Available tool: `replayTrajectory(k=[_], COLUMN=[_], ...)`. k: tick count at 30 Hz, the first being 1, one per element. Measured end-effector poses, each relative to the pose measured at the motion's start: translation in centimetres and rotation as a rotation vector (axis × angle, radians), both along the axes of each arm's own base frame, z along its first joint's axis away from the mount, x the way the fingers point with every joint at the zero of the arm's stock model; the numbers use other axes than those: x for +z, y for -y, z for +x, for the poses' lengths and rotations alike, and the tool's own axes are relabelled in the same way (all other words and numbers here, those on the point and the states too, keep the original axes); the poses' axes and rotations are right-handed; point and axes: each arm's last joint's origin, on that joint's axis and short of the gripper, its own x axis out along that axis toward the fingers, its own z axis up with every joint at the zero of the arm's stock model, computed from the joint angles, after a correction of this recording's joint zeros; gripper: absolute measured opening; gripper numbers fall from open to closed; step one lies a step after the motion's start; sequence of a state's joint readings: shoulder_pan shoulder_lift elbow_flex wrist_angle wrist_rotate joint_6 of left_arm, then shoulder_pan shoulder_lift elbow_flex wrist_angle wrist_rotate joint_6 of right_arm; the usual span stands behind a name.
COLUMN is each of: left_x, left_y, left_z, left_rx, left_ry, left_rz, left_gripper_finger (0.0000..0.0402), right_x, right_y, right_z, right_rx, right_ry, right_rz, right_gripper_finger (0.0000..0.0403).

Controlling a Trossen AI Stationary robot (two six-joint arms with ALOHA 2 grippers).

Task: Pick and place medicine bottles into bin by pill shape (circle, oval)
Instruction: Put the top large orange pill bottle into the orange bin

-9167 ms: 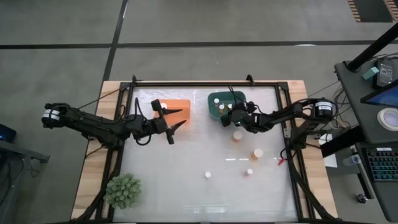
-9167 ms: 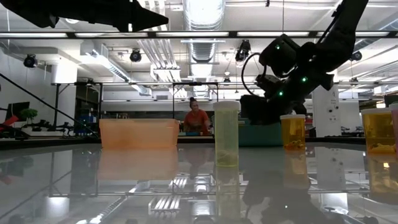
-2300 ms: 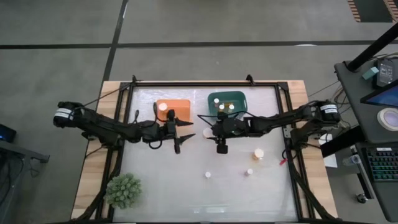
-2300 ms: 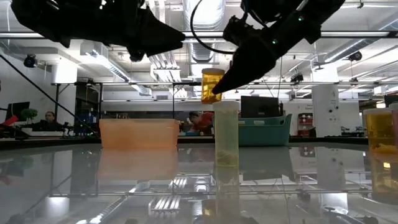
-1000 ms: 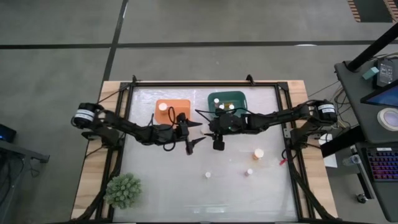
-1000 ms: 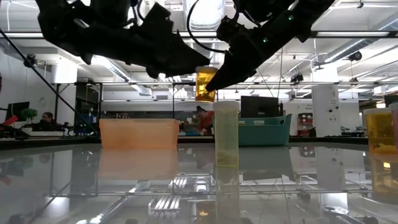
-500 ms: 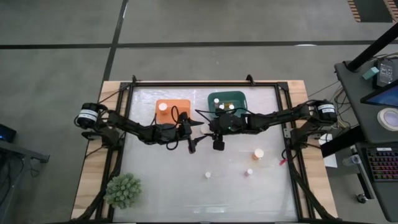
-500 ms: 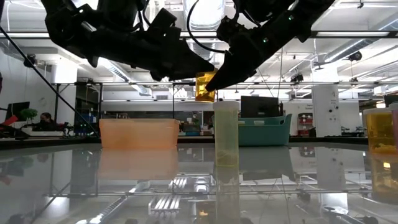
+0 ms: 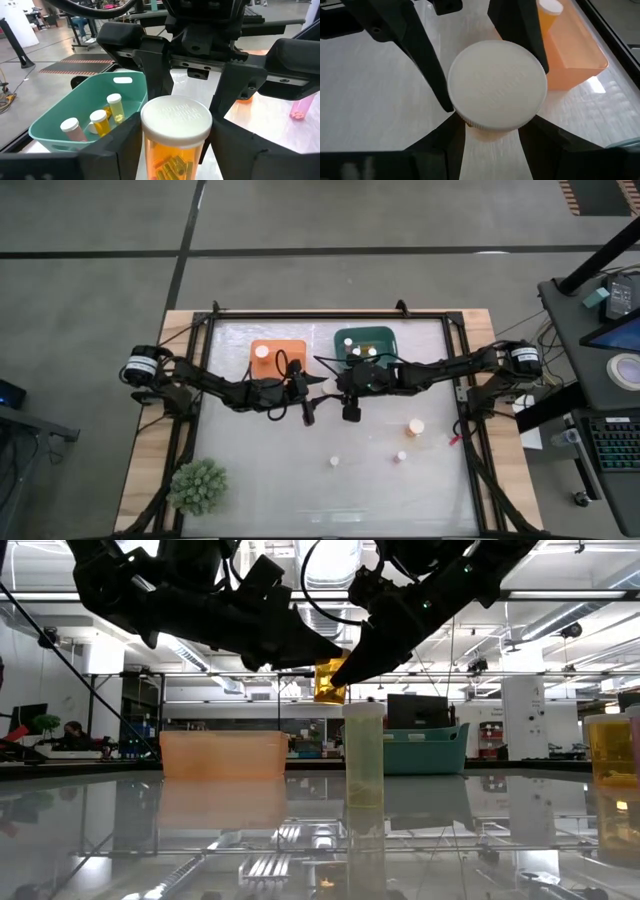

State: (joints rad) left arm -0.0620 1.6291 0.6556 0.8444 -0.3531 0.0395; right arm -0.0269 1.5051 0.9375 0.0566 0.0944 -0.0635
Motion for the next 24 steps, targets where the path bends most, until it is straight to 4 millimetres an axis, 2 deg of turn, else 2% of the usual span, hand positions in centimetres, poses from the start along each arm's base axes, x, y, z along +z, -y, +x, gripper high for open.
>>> replayTrajectory(k=[5, 13, 17, 24], left_x=[0.0, 0.0, -0.1, 0.1], left_y=[0.0, -0.2, -0.5, -1.0], left_z=[0.0, -0.1, -0.6, -2.1], left_rx=[0.016, 0.063, 0.161, 0.34], left_ry=[0.0, 0.003, 0.003, 0.025], left_rz=[0.002, 0.003, 0.015, 0.008], left_gripper_finger=[0.0185, 0.0183, 0.0182, 0.0182], right_x=[0.0, 0.2, 0.6, 1.6], right_y=[0.0, 0.0, 0.2, 0.7], right_z=[0.0, -0.2, -0.9, -2.5], right_rx=[-0.005, -0.012, -0.033, -0.113], right_ry=[0.002, -0.002, -0.042, -0.087], right_rz=[0.007, 0.012, 0.014, 0.012], right_gripper_finger=[0.0169, 0.0247, 0.0275, 0.0281])
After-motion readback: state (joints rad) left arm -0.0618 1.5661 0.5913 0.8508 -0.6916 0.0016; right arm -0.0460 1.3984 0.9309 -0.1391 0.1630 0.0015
